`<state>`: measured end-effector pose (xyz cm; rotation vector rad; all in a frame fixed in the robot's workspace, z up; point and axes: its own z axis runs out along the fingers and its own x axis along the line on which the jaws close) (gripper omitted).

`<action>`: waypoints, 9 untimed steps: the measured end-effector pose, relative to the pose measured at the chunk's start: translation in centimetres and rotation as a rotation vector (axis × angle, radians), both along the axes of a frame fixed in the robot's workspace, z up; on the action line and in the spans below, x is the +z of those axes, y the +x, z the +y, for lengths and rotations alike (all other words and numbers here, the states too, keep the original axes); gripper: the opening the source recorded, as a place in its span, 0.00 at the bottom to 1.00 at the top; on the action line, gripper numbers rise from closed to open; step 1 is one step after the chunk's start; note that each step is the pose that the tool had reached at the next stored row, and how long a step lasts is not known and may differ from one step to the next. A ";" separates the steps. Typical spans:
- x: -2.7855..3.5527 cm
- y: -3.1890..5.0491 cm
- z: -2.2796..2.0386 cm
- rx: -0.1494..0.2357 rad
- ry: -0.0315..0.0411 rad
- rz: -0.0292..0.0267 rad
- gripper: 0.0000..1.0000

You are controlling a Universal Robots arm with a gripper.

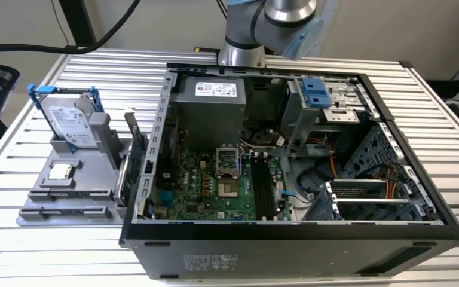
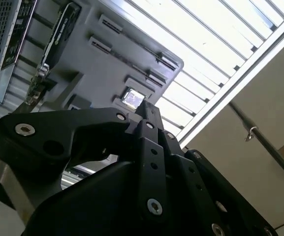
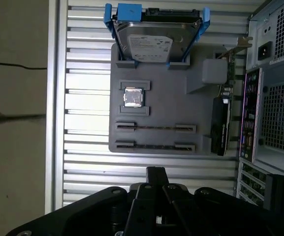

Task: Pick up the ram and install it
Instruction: 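Pick up the ram and move it above insertion slot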

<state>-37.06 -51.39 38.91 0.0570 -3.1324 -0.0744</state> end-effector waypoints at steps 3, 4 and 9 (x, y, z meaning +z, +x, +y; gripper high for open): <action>0.00 -0.09 0.00 0.031 -0.0004 0.0000 0.00; 0.01 -0.10 0.00 0.044 -0.0007 0.0001 0.00; -0.01 -0.16 0.03 0.116 -0.0031 0.0000 0.00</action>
